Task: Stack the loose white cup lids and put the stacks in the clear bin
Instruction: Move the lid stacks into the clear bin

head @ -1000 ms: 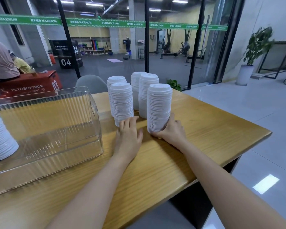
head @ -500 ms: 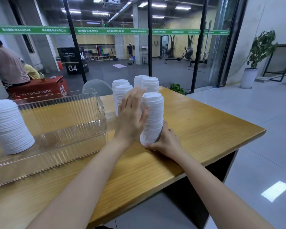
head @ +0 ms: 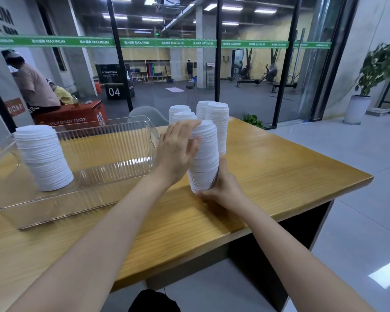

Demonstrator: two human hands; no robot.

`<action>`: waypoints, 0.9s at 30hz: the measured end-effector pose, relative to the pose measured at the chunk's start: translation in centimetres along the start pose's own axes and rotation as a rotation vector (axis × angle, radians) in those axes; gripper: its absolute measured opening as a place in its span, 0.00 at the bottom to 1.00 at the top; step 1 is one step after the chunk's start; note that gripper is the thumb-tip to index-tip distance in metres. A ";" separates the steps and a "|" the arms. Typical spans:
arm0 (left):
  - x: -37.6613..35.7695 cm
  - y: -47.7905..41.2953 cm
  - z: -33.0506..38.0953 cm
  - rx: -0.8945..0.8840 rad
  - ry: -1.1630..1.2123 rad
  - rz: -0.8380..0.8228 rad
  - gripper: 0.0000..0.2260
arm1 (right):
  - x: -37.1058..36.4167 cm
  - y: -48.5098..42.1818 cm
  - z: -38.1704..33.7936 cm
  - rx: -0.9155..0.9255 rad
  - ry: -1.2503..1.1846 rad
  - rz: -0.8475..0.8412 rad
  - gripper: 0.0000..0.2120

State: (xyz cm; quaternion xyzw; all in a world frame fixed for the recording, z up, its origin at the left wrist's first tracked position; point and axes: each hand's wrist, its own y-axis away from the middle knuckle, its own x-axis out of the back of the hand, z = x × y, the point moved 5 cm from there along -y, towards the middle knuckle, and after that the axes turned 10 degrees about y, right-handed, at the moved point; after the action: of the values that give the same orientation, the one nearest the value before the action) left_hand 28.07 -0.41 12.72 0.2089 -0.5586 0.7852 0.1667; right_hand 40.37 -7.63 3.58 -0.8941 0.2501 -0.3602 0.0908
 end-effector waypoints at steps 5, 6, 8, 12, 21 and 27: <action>3.0 -0.7 1.0 -0.036 -0.019 0.022 0.20 | 0.3 0.2 -2.9 0.079 -0.031 0.033 0.55; 3.7 -0.9 1.2 -0.040 -0.022 0.025 0.20 | 0.5 0.2 -3.6 0.093 -0.019 0.047 0.55; 5.1 -1.3 1.8 -0.052 -0.024 0.038 0.20 | 0.8 0.2 -5.2 0.130 0.007 0.077 0.56; 8.1 -2.3 3.1 -0.097 -0.036 0.081 0.19 | 1.5 0.2 -8.7 0.212 0.025 0.108 0.56; 15.6 -2.7 2.5 -0.133 -0.135 0.152 0.18 | -1.3 -1.9 -15.7 0.347 0.042 0.158 0.58; 19.9 -1.7 -2.6 -0.053 -0.235 0.136 0.19 | -6.9 -5.2 -18.9 0.396 0.110 0.132 0.60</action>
State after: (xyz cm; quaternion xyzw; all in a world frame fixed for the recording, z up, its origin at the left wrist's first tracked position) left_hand 11.48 3.10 23.55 0.2565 -0.6076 0.7499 0.0520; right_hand 25.06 0.73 14.95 -0.8196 0.2372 -0.4437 0.2741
